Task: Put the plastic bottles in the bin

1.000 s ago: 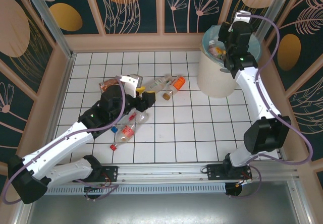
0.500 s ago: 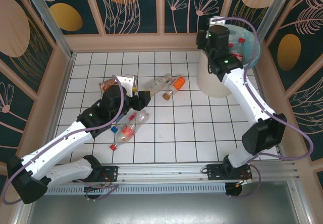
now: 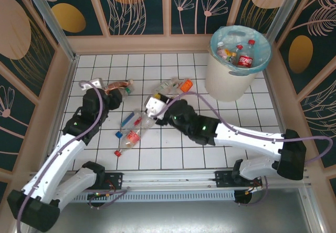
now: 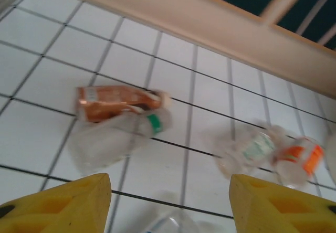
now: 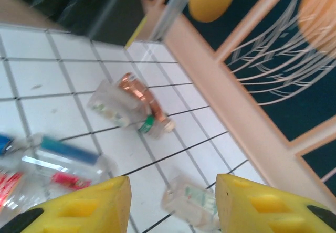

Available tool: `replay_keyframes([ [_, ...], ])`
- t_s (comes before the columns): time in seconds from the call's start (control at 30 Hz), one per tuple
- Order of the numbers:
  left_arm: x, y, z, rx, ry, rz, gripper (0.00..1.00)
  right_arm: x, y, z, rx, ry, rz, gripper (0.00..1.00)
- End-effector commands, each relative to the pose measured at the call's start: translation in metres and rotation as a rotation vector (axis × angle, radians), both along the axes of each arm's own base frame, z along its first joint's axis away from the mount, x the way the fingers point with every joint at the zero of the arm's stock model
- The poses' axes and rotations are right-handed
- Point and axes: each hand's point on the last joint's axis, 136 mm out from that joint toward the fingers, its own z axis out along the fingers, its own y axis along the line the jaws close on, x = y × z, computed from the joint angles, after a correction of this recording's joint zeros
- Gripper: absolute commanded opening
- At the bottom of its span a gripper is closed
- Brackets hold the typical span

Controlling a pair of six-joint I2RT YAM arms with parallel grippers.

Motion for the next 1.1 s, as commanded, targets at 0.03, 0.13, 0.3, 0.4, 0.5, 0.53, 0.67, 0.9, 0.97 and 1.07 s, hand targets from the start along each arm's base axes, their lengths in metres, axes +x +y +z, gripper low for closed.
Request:
replay_keyframes([
  [0.03,0.005,0.022,-0.027,-0.088,0.056,0.001,0.62,-0.041,0.018,0.024,0.124,-0.057,0.164,0.47],
  [0.13,0.007,0.03,-0.061,-0.213,0.123,0.001,0.62,-0.078,0.042,-0.009,0.082,0.037,0.365,0.48],
  [0.3,0.0,0.033,-0.092,-0.286,0.159,0.034,0.63,-0.109,0.082,-0.074,-0.129,0.12,0.487,0.51],
  [0.4,-0.006,0.035,-0.099,-0.295,0.162,0.052,0.64,-0.132,0.105,-0.106,-0.228,0.143,0.58,0.52],
  [0.5,-0.012,0.037,-0.104,-0.282,0.172,0.059,0.64,-0.141,0.123,-0.135,-0.309,0.14,0.613,0.55],
  [0.53,-0.014,0.037,-0.105,-0.275,0.172,0.058,0.64,-0.144,0.128,-0.145,-0.338,0.141,0.625,0.56],
  [0.67,-0.019,0.041,-0.105,-0.243,0.165,0.062,0.65,-0.148,0.144,-0.172,-0.425,0.12,0.638,0.59],
  [0.9,-0.02,0.04,-0.102,-0.247,0.144,0.058,0.65,-0.137,0.162,-0.215,-0.575,0.062,0.574,0.61],
  [0.97,-0.02,0.039,-0.102,-0.25,0.144,0.053,0.65,-0.133,0.165,-0.222,-0.6,0.04,0.564,0.61],
  [1.07,-0.02,0.038,-0.101,-0.252,0.139,0.045,0.65,-0.126,0.165,-0.232,-0.631,0.003,0.544,0.62],
])
